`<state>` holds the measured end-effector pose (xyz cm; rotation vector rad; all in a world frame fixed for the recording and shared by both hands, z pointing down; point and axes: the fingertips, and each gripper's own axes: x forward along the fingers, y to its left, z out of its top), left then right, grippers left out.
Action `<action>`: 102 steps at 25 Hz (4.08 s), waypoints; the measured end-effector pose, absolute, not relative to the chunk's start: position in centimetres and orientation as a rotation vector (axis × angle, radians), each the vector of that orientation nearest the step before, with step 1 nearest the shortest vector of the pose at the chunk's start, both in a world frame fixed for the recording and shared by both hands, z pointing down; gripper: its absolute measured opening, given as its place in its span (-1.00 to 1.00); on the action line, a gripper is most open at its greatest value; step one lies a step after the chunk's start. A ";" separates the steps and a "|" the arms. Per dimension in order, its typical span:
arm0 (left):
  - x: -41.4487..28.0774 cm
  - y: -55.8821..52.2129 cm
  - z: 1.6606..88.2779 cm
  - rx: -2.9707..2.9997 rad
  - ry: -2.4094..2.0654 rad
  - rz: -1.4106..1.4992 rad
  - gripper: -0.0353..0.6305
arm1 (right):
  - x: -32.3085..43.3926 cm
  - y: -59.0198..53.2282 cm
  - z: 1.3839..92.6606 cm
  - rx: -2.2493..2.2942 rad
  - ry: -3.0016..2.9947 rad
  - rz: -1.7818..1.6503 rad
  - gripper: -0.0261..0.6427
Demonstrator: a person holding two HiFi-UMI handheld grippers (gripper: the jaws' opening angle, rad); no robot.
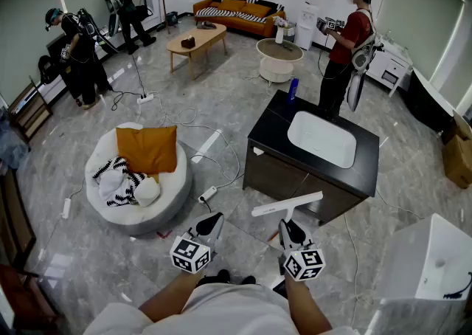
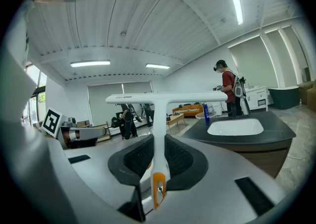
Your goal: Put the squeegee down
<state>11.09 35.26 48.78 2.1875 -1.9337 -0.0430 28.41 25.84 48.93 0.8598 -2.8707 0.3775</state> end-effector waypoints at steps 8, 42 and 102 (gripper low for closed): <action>9.6 37.4 49.4 2.151 -1.918 -0.069 -0.84 | 27.7 26.8 48.4 0.867 -2.891 0.391 -0.71; -1.7 32.7 50.3 2.147 -1.922 -0.097 -0.84 | 18.5 20.0 49.7 0.830 -2.907 0.489 -0.71; -25.7 -18.8 51.5 2.384 -1.485 -0.083 -0.84 | -1.2 -22.0 51.4 1.211 -2.691 0.634 -0.71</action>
